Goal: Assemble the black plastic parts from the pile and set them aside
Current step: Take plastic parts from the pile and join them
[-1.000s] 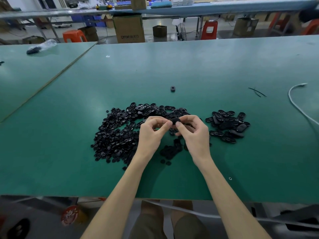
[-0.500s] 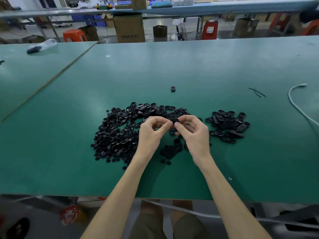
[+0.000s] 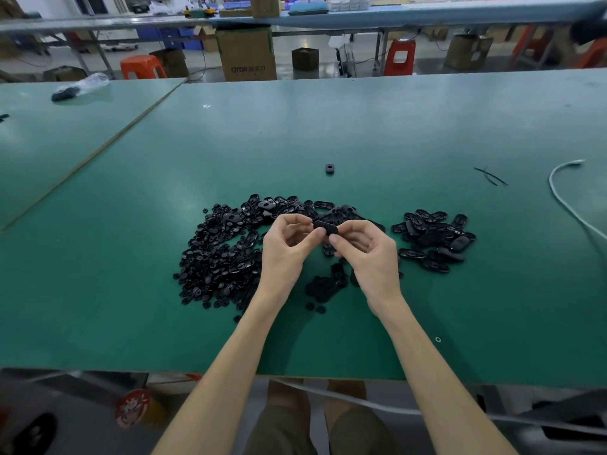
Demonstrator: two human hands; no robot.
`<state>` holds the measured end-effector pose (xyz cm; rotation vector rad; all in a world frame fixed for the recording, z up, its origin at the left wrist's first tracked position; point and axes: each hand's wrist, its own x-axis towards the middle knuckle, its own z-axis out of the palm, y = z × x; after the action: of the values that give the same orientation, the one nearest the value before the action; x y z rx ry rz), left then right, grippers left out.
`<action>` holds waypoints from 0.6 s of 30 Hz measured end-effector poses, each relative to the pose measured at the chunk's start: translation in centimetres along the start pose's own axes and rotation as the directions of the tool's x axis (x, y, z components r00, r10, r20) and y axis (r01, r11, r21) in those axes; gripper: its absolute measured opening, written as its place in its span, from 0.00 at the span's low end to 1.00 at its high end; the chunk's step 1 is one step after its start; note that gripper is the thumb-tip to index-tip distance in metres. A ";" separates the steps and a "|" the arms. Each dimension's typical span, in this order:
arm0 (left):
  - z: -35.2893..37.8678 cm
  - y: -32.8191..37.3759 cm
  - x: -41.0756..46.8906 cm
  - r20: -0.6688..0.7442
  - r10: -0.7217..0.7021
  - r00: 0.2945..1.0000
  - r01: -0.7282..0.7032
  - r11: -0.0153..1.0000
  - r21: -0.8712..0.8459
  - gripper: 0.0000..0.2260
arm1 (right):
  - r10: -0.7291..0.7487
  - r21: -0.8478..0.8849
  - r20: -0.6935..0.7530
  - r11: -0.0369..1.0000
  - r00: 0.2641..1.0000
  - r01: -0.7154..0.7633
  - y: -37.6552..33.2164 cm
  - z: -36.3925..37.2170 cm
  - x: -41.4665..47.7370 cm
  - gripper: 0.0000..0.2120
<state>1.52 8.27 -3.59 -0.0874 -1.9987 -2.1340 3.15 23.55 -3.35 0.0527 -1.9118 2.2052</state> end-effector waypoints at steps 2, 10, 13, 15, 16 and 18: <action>0.0 0.1 0.0 0.021 0.019 1.000 -0.020 1.000 0.018 0.11 | 0.006 0.006 -0.006 1.000 1.000 -0.006 0.0 0.0 0.0 0.08; -0.1 0.6 0.0 0.129 0.032 0.991 -0.029 0.999 -0.026 0.09 | -0.022 0.010 -0.022 1.000 1.000 0.022 -0.1 0.0 0.0 0.05; 0.0 0.6 -0.1 0.136 0.034 0.990 -0.031 0.999 -0.029 0.09 | -0.028 -0.008 -0.028 1.000 0.999 0.028 0.1 0.0 0.1 0.05; 0.0 0.6 -0.1 0.138 0.034 0.990 -0.030 0.999 -0.030 0.09 | -0.032 -0.016 -0.028 0.999 0.999 0.032 0.2 0.0 0.1 0.05; 0.0 0.6 -0.2 0.140 0.033 0.990 -0.030 0.999 -0.029 0.09 | -0.033 -0.016 -0.029 0.999 0.999 0.033 0.2 -0.1 0.1 0.05; 0.0 0.5 -0.2 0.143 0.032 0.989 -0.029 0.999 -0.028 0.09 | -0.032 -0.014 -0.031 0.999 0.999 0.031 0.2 0.0 0.1 0.05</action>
<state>1.78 8.22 -3.11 -0.2818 -2.0330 -2.1912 3.01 23.59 -3.55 0.0462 -1.8959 2.1604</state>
